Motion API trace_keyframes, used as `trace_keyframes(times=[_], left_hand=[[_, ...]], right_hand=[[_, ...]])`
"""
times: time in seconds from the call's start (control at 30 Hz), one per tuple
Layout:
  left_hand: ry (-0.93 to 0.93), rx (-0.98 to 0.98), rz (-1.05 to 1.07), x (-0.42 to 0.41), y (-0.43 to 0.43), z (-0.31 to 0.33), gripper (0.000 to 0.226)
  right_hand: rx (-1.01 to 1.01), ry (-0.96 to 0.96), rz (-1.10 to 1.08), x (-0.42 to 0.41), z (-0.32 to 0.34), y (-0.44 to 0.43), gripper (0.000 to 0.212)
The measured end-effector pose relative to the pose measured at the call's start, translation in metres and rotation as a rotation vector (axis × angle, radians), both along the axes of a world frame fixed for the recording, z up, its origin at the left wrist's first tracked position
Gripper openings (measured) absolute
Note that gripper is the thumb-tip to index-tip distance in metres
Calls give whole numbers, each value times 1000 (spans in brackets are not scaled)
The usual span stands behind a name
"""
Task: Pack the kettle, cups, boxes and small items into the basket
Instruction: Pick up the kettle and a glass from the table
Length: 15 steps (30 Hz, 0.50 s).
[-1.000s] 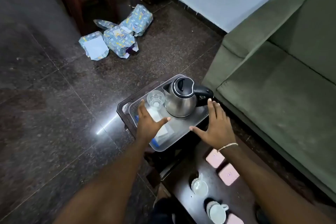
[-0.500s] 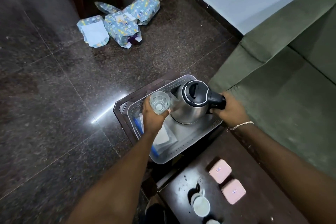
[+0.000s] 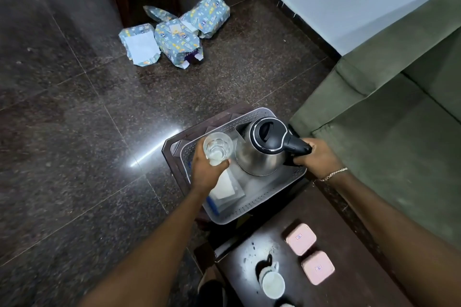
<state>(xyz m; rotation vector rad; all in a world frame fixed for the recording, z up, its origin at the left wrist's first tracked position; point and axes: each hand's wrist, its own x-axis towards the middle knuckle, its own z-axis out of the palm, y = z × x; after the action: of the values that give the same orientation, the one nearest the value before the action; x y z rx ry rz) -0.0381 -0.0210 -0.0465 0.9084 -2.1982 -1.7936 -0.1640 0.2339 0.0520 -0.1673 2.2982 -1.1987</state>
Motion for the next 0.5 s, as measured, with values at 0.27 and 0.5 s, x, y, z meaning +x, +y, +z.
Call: trace_keyframes(times=[0.27,0.5], left_hand=[[36,-102,-135,47,9,58,79],[26,-97,-395,100,88,82,87]], right_hand=[[-41,128,-77,50,89,61,30],[72,235,-15,115,171,167,54]])
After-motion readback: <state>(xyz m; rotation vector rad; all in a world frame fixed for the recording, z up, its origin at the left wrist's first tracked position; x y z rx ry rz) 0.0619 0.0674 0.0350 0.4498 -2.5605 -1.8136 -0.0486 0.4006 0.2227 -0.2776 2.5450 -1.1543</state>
